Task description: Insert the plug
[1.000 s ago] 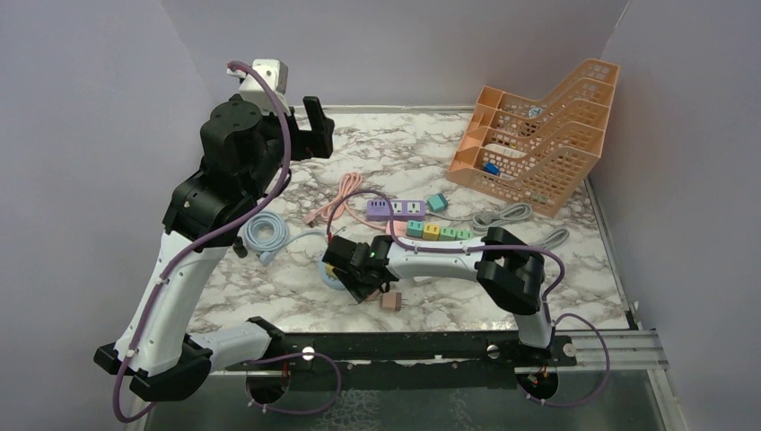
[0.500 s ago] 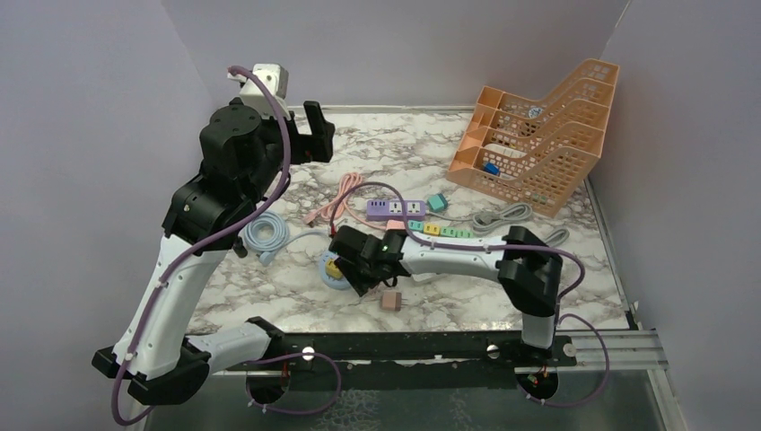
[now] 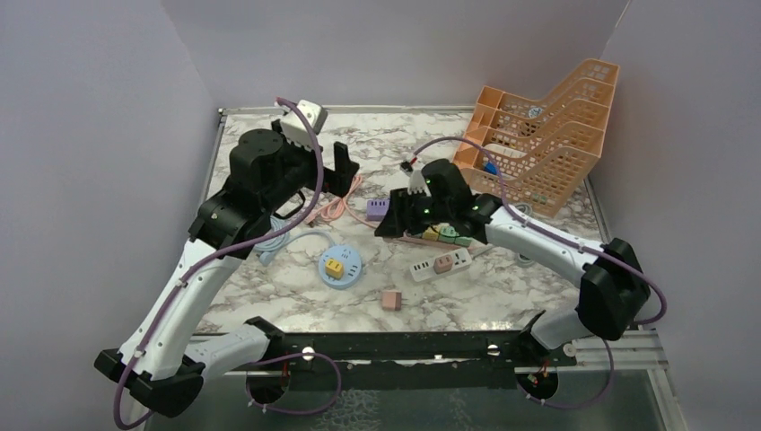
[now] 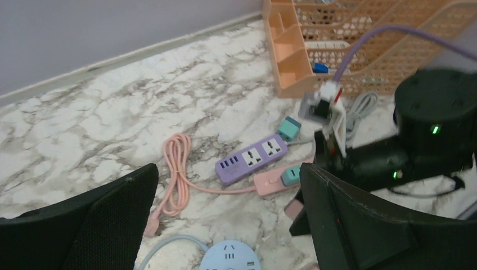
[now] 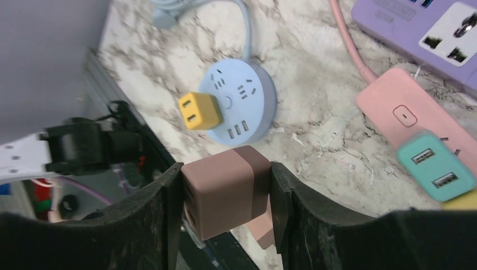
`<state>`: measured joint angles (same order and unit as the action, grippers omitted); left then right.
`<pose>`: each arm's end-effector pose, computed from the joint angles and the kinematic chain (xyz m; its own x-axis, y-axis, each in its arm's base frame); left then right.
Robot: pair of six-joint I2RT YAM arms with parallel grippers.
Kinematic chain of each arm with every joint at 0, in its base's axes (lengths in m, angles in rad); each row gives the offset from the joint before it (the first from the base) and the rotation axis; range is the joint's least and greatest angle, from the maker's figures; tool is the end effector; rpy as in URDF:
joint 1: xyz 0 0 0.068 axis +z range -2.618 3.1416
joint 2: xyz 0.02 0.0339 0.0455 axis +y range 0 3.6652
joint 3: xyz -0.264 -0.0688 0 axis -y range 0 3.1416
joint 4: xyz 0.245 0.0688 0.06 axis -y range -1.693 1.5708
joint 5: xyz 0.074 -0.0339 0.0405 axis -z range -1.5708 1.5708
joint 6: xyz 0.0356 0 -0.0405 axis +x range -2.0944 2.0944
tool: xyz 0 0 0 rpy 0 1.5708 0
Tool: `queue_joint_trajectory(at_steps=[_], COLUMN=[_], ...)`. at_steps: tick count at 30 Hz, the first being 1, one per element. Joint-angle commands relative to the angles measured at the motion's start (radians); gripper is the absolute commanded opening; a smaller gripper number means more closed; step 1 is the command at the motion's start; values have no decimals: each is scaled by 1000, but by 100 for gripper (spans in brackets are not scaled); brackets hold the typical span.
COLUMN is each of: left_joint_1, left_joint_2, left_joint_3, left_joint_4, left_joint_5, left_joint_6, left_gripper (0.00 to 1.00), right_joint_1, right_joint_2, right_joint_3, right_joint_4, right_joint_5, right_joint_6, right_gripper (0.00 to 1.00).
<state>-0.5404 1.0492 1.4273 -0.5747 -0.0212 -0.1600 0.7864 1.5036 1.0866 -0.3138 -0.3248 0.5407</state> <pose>0.1732 -0.1030 0.4672 -0.2445 -0.0391 -0.9689 0.4635 0.8729 -0.1522 0.2256 0.2422 0.2606 -0.8359 -0.1470 -0.5288 -0.4763 0.6729 0.5659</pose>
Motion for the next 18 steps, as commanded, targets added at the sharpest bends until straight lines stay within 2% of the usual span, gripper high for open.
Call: queue_joint_trajectory(at_steps=[1,6,12,18], left_joint_1=[4,3,3,3], left_joint_2=[-56,-94,-147,-165], left_joint_3=[-146,-305,-457,-615], left_joint_4=[152,324,494,784], left_joint_5=[275,558,621,728], left_joint_6=[58,47,86,57], left_gripper=[99,98,97,91], right_joint_1=[-105,-157,-161,-161], right_joint_2=[-121,-189,-222,-231], right_joint_3=[-49,-72,-43,-47], right_joint_4=[217,343,366,399], right_joint_5=[-243,-316,-314,-346], right_joint_6=[166,339,477,596], right_gripper=[40,40,40,40])
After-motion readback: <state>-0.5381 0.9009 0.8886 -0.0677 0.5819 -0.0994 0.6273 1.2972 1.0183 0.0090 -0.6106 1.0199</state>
